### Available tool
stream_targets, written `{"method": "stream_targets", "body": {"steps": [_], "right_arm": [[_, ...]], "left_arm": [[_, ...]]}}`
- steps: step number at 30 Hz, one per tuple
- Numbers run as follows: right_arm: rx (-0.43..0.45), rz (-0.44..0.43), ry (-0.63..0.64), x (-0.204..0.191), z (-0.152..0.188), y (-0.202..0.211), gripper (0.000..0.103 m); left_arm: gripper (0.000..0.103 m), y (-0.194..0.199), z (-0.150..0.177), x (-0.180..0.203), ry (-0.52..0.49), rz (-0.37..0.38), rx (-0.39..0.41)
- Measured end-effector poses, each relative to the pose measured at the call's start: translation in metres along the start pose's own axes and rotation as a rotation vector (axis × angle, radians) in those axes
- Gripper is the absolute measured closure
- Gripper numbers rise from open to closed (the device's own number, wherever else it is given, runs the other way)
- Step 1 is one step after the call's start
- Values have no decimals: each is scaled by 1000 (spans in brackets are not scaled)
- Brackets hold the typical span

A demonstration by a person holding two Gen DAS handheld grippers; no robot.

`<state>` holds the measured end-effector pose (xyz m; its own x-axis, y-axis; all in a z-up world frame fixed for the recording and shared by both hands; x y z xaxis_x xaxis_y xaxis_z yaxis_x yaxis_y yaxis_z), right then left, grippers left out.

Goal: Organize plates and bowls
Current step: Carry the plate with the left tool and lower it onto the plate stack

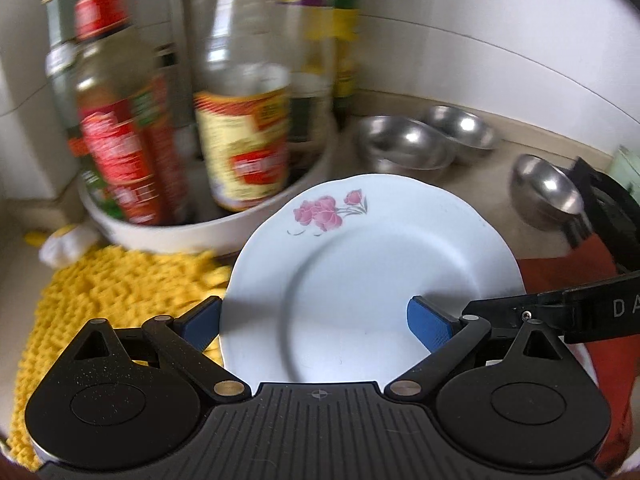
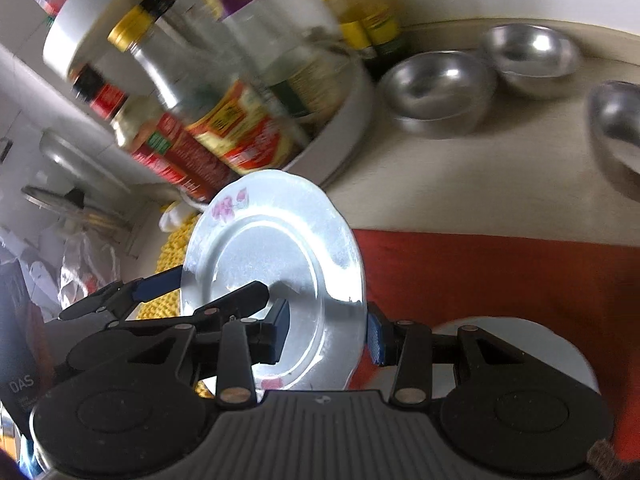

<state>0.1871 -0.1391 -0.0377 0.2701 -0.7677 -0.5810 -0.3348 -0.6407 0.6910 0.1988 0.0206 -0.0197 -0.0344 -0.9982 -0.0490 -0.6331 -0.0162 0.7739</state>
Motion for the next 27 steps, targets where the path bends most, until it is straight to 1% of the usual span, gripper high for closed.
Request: {"method": "stream_targets", "body": {"steps": [8, 14, 20, 27], "right_arm": [[65, 66, -91, 36, 18, 44, 65], [89, 97, -153, 61, 40, 72, 65], [74, 106, -196, 79, 63, 89, 65], [34, 107, -221, 88, 84, 91, 64]], "left_arm": [[4, 2, 0, 55, -102, 85, 12], [4, 5, 10, 86, -169, 123, 4], [3, 8, 25, 99, -203, 141, -21], [3, 8, 41, 109, -214, 141, -64]]}}
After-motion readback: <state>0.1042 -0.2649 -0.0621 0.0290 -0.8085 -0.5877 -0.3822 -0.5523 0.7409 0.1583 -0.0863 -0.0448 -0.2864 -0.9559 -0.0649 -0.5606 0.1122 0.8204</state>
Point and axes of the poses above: each gripper's, at about its wrist camera, not at the fingertips, and y roughly against the way its jaws point, x to its right, z to its underside, the point moved 2 cm from there along -y, roughly the way its jaws point, and after that the axes turned 6 degrees about -z, right-handed, at the moved point
